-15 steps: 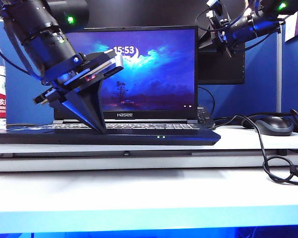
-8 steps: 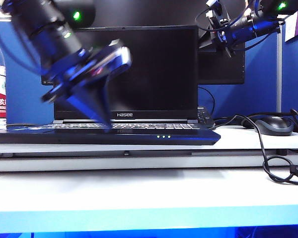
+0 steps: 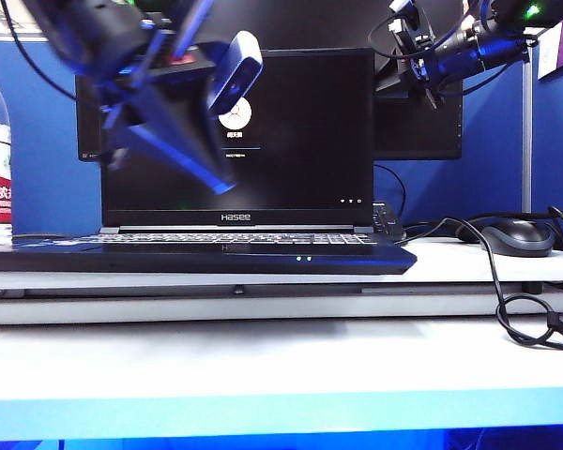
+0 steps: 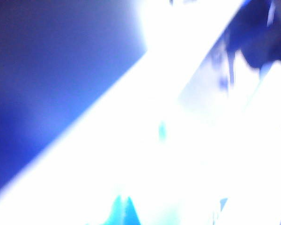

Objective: Close the lid of the black laptop.

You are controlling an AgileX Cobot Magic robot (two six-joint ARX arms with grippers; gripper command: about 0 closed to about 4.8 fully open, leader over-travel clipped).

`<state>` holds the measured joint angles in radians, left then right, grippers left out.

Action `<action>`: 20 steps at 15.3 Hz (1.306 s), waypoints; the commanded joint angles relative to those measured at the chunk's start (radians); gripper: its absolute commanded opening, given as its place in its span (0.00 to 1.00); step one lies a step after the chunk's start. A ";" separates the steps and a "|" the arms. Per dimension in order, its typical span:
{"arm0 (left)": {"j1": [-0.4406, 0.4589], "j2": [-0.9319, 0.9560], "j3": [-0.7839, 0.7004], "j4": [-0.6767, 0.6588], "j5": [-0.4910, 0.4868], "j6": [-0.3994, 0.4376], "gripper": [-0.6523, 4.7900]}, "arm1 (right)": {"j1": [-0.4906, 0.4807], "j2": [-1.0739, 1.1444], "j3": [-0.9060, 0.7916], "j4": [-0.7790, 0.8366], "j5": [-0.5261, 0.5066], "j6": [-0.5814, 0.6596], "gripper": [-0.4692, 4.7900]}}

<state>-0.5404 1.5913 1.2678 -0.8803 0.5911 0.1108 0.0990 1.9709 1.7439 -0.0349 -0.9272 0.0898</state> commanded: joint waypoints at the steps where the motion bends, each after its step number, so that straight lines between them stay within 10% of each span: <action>1: 0.000 -0.001 -0.002 -0.080 -0.157 0.055 0.11 | 0.013 -0.006 0.006 0.009 -0.041 0.012 0.09; 20: 0.000 0.025 -0.081 0.151 -0.375 0.000 0.11 | 0.051 -0.007 0.006 -0.083 -0.195 0.023 0.09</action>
<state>-0.5411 1.6161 1.1847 -0.7738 0.2356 0.1120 0.1196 1.9709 1.7470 -0.0959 -1.0302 0.1066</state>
